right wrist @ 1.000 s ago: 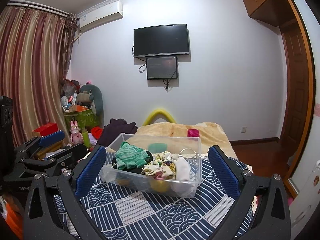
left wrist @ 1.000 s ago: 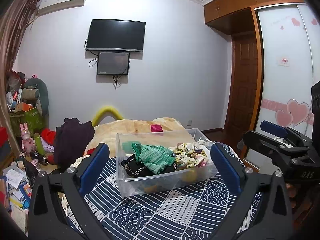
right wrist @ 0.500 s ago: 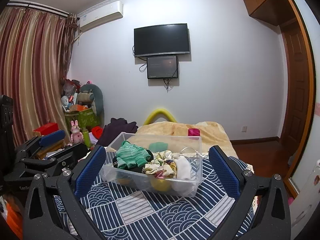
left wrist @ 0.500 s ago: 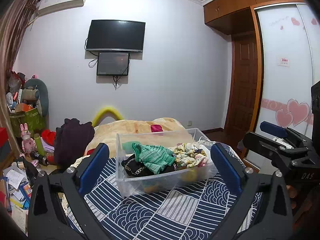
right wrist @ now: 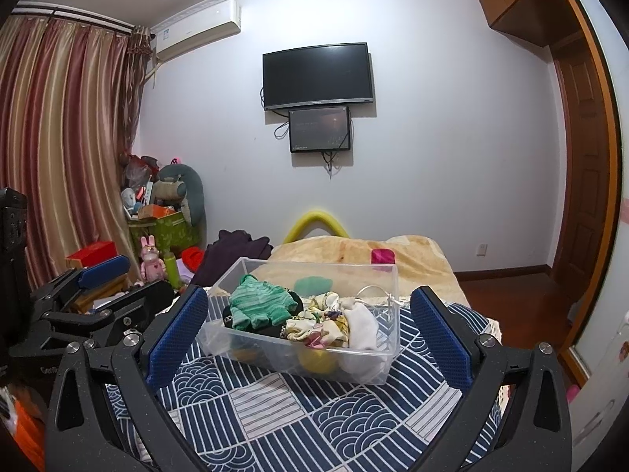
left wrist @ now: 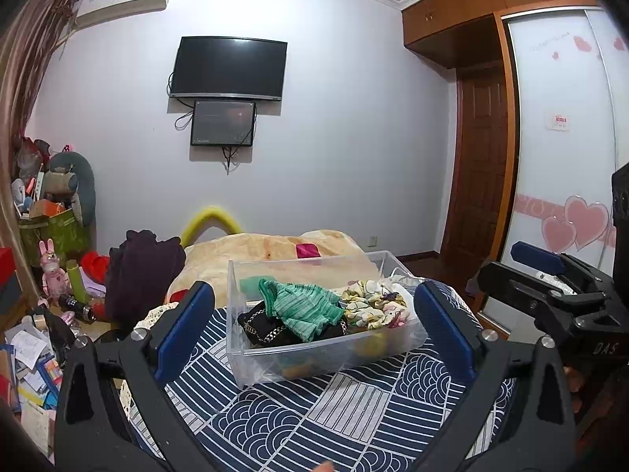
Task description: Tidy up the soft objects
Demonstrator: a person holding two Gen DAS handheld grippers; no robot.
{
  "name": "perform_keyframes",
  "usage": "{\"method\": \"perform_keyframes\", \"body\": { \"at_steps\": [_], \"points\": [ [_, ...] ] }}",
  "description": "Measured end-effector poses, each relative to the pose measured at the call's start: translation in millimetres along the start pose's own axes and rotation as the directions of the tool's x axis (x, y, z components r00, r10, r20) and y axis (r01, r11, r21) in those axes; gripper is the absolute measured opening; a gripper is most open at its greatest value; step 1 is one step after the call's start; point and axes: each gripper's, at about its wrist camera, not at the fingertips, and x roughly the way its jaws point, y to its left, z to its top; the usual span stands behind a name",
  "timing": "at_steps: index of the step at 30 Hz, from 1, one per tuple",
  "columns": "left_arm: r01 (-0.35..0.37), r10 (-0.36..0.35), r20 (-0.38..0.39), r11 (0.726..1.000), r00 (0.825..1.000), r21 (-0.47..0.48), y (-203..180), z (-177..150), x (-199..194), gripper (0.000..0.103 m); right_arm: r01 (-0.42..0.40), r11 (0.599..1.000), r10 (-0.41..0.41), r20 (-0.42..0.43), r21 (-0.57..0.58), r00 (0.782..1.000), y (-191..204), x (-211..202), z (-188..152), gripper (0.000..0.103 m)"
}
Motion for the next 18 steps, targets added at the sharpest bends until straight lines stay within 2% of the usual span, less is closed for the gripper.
{"method": "perform_keyframes", "body": {
  "at_steps": [7, 18],
  "points": [
    [0.012, -0.012, -0.008, 1.000, 1.000, -0.020, 3.5, -0.4, 0.8, 0.103, 0.000, 1.000, 0.000, -0.004, 0.002, 1.000, 1.0, 0.0, -1.0, 0.103],
    [0.020, -0.020, -0.010, 1.000, 1.000, -0.003, -2.3, -1.2, 0.3, 0.103, -0.001, 1.000, 0.001, -0.015, 0.010, 1.000, 3.0, 1.4, -3.1, 0.103]
  ]
}}
